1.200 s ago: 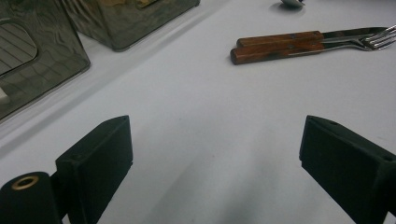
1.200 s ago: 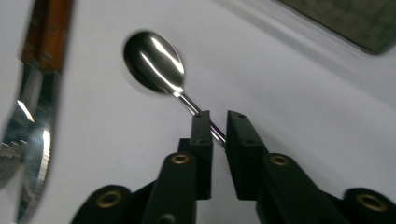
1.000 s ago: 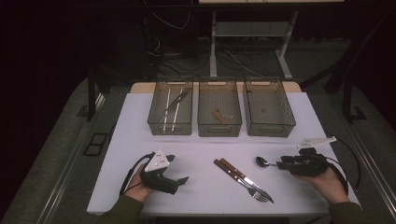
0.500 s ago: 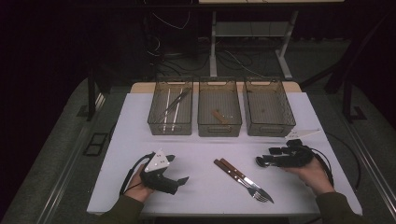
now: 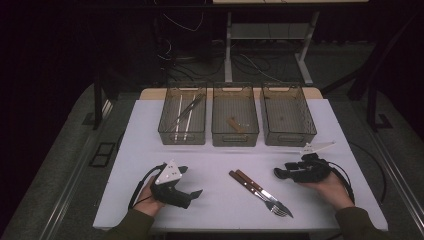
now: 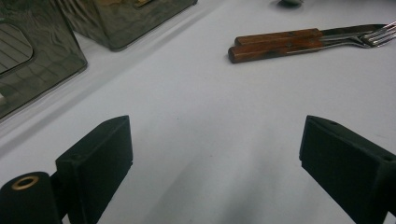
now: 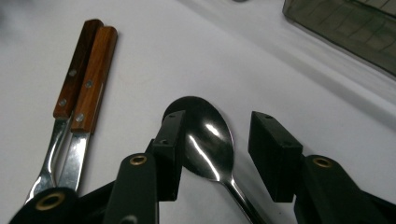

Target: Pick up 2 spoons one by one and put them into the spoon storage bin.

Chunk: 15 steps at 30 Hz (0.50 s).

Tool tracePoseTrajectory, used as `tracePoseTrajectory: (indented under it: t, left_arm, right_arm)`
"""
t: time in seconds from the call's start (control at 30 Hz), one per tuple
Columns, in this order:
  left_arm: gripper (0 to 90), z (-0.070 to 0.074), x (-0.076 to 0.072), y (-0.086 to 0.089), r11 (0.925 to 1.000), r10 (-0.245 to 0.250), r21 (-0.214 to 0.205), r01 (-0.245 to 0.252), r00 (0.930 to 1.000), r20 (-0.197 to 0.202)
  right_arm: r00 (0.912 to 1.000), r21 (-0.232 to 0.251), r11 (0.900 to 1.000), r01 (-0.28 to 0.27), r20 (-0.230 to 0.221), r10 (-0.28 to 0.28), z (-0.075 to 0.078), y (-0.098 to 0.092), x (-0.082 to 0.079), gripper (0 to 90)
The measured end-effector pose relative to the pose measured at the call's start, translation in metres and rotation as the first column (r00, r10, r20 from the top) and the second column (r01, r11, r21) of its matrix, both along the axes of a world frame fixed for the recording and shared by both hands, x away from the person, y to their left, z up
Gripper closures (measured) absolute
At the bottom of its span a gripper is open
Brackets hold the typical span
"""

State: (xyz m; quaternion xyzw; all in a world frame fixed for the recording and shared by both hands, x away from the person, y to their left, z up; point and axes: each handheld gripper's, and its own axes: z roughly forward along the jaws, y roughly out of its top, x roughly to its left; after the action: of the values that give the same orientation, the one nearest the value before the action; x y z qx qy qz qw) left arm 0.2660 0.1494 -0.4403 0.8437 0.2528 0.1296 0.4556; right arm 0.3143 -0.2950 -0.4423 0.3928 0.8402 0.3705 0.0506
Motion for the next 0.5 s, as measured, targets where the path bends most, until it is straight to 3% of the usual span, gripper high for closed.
tracePoseTrajectory:
  t: [0.3,0.5]
  left_arm:
    - [8.1,0.0003,0.0000,0.0001,1.0000,0.000,0.001,0.000,1.0000,0.001]
    - [8.1,0.0002,-0.0005,-0.0002,1.0000,0.003,-0.004,-0.003,1.0000,0.000]
  right_arm:
    - [0.9993,-0.045,0.9983,-0.036,0.007,0.036,-0.0045,0.0051,-0.0029,57.1]
    - [0.9953,-0.102,0.9919,-0.076,0.053,0.082,-0.0049,0.0087,-0.0070,57.1]
